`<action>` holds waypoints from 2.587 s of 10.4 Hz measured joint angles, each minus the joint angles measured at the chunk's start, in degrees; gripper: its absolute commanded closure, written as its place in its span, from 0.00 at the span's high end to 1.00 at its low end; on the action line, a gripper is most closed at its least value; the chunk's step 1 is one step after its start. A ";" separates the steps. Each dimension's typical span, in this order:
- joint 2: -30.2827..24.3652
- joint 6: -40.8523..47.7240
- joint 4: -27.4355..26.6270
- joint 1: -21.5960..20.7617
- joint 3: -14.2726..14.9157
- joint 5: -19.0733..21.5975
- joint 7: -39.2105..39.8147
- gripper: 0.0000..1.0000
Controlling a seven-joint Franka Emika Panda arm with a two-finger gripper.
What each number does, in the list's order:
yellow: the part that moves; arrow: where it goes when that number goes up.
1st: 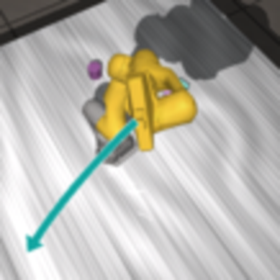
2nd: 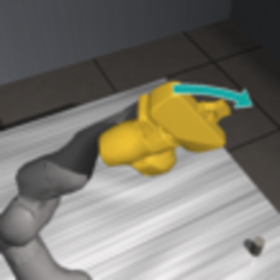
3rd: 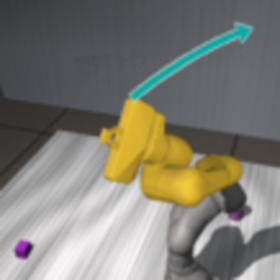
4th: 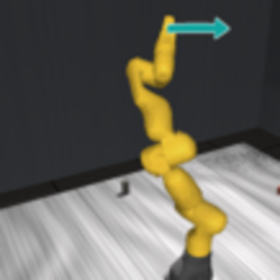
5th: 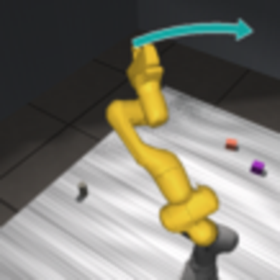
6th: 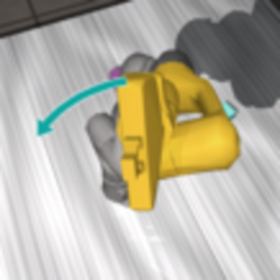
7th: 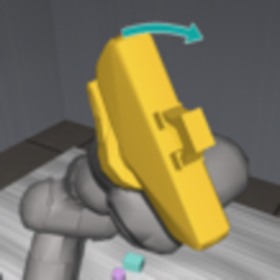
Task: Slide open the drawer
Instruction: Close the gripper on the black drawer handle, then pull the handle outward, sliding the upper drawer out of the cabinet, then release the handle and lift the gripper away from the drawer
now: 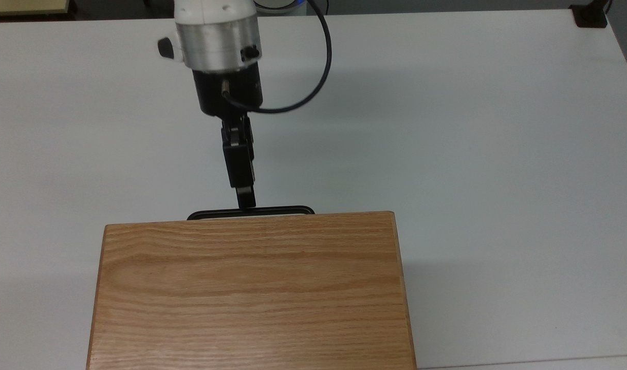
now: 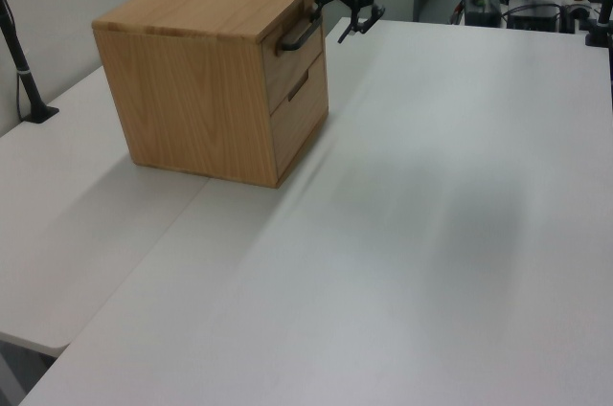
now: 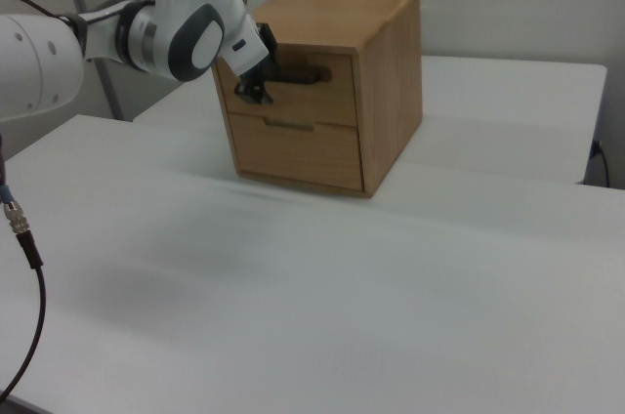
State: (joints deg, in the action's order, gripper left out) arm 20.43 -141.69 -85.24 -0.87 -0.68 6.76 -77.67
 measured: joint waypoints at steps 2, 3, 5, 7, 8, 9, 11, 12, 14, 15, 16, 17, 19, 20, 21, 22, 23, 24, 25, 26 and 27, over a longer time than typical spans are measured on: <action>2.01 -2.81 0.60 -0.35 0.00 -4.44 -5.26 0.27; 2.39 -3.71 0.79 -0.39 0.00 -5.80 -6.90 0.10; 2.55 -4.60 1.17 -0.45 0.00 -6.34 -7.25 0.00; 2.37 -5.41 1.18 -0.52 0.02 -6.98 -7.27 0.00; 2.14 -5.40 0.89 -0.50 0.02 -6.98 -7.27 0.00; 1.67 -5.35 0.29 -0.46 0.03 -6.98 -7.15 0.00; -0.99 -5.32 -3.19 -0.36 0.04 -6.95 -4.82 0.00; -3.43 -5.31 -6.29 -0.24 0.04 -6.49 -3.62 0.00; -10.15 -4.42 -14.35 -0.09 0.52 -2.21 2.08 0.00; -13.95 -2.40 -18.27 -0.08 0.98 -0.07 5.46 0.00; -17.70 0.03 -21.84 -0.05 1.36 0.88 7.86 0.00; -21.13 1.84 -25.13 0.01 1.62 1.06 9.23 0.00; -26.36 2.73 -30.68 0.02 2.00 1.14 10.72 0.00; -28.20 3.23 -32.66 0.02 2.12 1.19 11.67 0.01; -29.75 4.16 -34.08 0.02 2.27 1.33 12.50 0.65; -30.93 5.11 -35.10 0.02 2.44 1.80 13.20 1.00; -31.89 6.63 -35.57 -0.01 2.52 1.96 15.65 1.00; -32.38 8.51 -35.59 -0.12 2.20 2.25 19.10 1.00; -32.82 10.88 -35.24 -0.19 1.97 2.30 21.13 1.00; -33.30 14.27 -34.37 -0.20 1.93 2.32 23.63 1.00; -33.69 20.01 -32.64 -0.18 1.95 2.32 27.70 1.00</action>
State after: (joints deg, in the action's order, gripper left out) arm -13.26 -121.68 -117.88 -1.05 1.27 9.07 -49.97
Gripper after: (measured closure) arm 0.225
